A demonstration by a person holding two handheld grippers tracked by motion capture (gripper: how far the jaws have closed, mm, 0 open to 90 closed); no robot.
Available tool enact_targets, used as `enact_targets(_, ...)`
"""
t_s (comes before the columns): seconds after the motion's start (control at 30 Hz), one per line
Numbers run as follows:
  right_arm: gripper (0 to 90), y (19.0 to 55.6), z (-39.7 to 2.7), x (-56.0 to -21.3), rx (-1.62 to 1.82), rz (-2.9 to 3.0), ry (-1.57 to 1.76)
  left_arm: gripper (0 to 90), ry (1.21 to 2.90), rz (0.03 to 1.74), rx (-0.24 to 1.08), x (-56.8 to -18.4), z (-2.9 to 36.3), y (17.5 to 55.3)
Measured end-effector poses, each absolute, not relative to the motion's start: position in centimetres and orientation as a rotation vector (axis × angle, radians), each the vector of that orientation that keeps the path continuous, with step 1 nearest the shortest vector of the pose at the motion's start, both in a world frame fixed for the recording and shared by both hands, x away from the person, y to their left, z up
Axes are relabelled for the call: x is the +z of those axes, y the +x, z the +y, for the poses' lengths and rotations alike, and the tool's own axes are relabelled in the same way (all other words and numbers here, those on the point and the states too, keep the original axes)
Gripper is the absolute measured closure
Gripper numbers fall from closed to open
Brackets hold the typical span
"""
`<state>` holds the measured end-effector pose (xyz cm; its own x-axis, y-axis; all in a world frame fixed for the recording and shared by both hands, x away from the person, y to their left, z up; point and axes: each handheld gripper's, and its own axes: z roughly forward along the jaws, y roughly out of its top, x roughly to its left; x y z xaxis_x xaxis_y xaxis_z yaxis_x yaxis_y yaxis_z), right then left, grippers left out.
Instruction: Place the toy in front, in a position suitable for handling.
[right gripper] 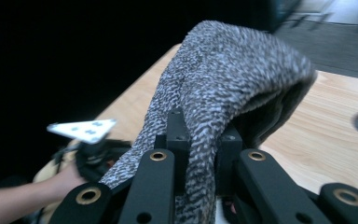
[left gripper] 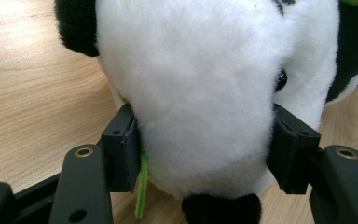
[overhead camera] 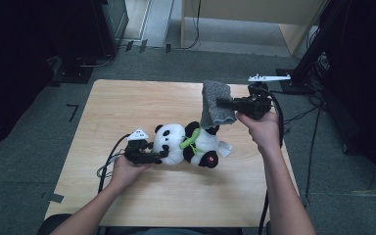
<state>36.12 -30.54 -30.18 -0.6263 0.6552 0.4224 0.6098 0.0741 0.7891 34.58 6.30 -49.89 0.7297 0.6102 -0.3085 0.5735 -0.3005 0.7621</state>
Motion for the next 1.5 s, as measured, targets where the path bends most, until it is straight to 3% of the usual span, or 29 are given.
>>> enact_targets(0.2, 81.7, 35.0, -28.3, -29.6, 1.579, 2.430, 1.242, 37.3, 1.980, 0.905, 0.045, -49.9, 6.3, 34.6)
enact_targets(0.5, 81.4, 38.1, -20.6, -36.5, 1.357, 2.717, 1.206, 37.2, 1.978, 0.904, 0.046, -49.9, 6.3, 34.6)
enact_targets(0.7, 81.4, 39.0, -16.6, -38.6, 1.349, 2.844, 1.171, 37.2, 1.982, 0.903, 0.046, -49.8, 6.3, 34.6)
enact_targets(0.87, 80.9, 39.7, -15.6, -39.3, 1.268, 2.845, 1.183, 37.1, 1.983, 0.905, 0.047, -49.8, 6.3, 34.6)
enact_targets(1.07, 79.5, 39.9, -17.9, -38.2, 1.311, 2.769, 1.220, 37.0, 1.981, 0.904, 0.047, -49.8, 6.3, 34.6)
enact_targets(1.37, 53.9, 41.1, -20.5, -38.3, 1.328, 2.695, 1.271, 36.8, 1.982, 0.904, 0.046, -49.9, 6.3, 34.6)
enact_targets(1.5, 37.6, 41.1, -21.6, -37.5, 1.383, 2.537, 1.217, 36.8, 1.980, 0.906, 0.047, -49.9, 6.3, 34.6)
